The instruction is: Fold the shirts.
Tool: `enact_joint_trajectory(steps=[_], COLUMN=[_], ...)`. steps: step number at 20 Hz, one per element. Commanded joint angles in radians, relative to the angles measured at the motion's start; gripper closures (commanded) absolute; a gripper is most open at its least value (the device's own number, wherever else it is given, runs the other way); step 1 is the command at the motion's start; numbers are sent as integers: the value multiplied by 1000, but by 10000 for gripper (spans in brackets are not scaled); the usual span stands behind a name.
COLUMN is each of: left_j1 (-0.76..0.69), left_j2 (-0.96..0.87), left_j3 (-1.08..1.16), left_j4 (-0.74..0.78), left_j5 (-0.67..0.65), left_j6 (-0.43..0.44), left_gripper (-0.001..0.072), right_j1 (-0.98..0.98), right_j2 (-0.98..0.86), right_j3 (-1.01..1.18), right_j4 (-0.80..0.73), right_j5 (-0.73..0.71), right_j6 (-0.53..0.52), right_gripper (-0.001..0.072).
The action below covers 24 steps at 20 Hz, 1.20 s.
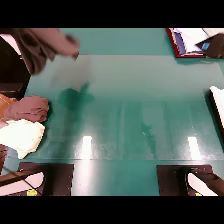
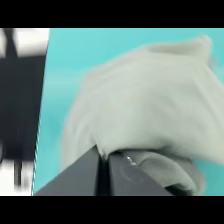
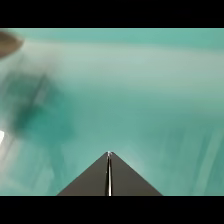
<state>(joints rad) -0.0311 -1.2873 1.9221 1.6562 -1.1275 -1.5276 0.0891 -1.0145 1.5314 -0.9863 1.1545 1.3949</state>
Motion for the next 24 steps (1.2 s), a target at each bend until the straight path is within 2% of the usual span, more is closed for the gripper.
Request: enact_joint_trajectory(steps=[1, 5, 10, 11, 12, 13, 16, 19, 21, 24], left_j1=[-145, -385, -619, -633, -635, -635, -588, -444, -340, -250], left_j2=[142, 142, -5, -39, -76, -108, -156, -140, -140, -140], left_j3=[95, 65, -83, -114, -145, -163, -169, -170, -214, -414], left_j4=[-22, -23, -67, -96, -134, -151, -142, -159, -264, -452], left_j5=[-69, -146, -171, -150, -124, -109, -132, -169, -184, -141], left_j6=[89, 123, 140, 149, 148, 143, 91, 23, 6, 10], left_gripper=[679, 679, 676, 634, 316, 134, 136, 136, 136, 136], right_j1=[1, 1, 1, 1, 1, 1, 1, 1, 1, 1], right_j2=[0, 1, 1, 1, 1, 1, 1, 0, 0, 0], right_j3=[125, 203, 244, 245, 245, 245, 245, 245, 245, 245], right_j4=[-2, -3, -9, -9, -9, -9, -9, -9, -9, -9], right_j5=[-2, 8, 72, 82, 92, 103, 113, 113, 113, 113], right_j6=[0, 0, 0, 0, 0, 0, 0, 0, 0, 0], right_gripper=[697, 697, 697, 698, 697, 697, 697, 697, 697, 697])
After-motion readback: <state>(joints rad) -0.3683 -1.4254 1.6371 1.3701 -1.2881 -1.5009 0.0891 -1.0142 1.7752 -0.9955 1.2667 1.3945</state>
